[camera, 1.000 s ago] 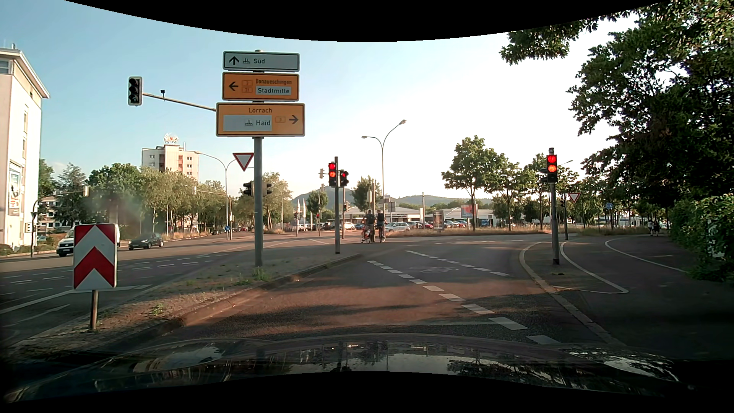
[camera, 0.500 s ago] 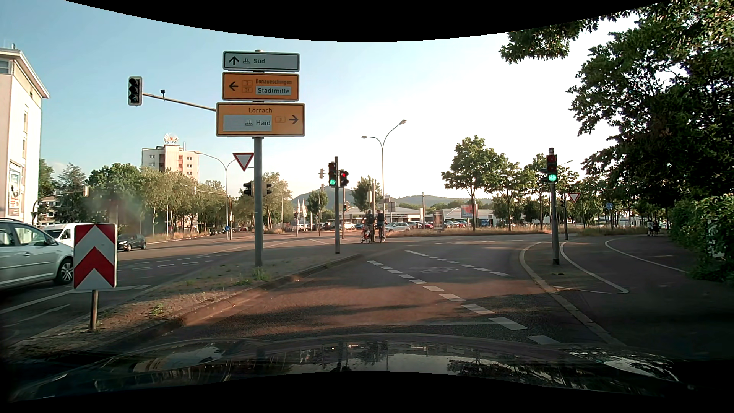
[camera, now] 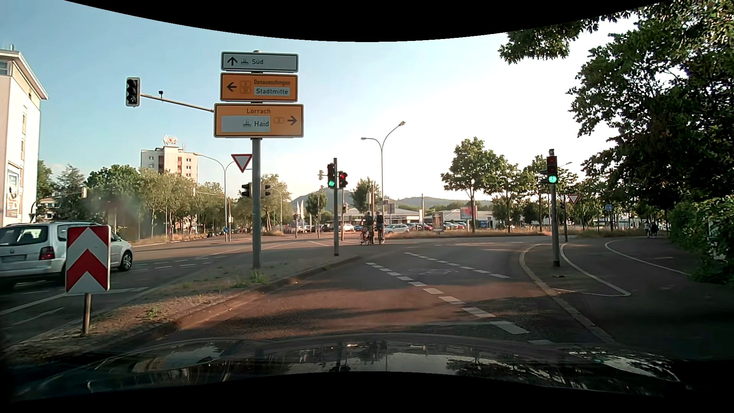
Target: Follow the waypoints while adhering to traffic rules and regulations
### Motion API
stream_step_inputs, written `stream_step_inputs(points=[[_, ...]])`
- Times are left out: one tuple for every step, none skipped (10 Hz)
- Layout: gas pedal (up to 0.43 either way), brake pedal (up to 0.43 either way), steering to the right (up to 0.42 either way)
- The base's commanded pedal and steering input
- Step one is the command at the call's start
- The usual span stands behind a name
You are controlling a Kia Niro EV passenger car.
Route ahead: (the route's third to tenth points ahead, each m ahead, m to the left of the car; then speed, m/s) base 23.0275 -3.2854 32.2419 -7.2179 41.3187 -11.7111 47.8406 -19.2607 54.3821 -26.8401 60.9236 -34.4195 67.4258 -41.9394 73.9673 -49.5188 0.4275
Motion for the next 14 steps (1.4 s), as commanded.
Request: stream_step_inputs(points=[[0.24, 0.0, 0.087], [0.268, 0.0, 0.086], [0.287, 0.0, 0.08], [0.299, 0.0, 0.071], [0.311, 0.0, 0.061], [0.319, 0.0, 0.052], [0.331, 0.0, 0.053], [0.35, 0.0, 0.056], [0.358, 0.0, 0.066], [0.358, 0.0, 0.081], [0.358, 0.0, 0.093], [0.358, 0.0, 0.105], [0.358, 0.0, 0.116], [0.358, 0.0, 0.119]])
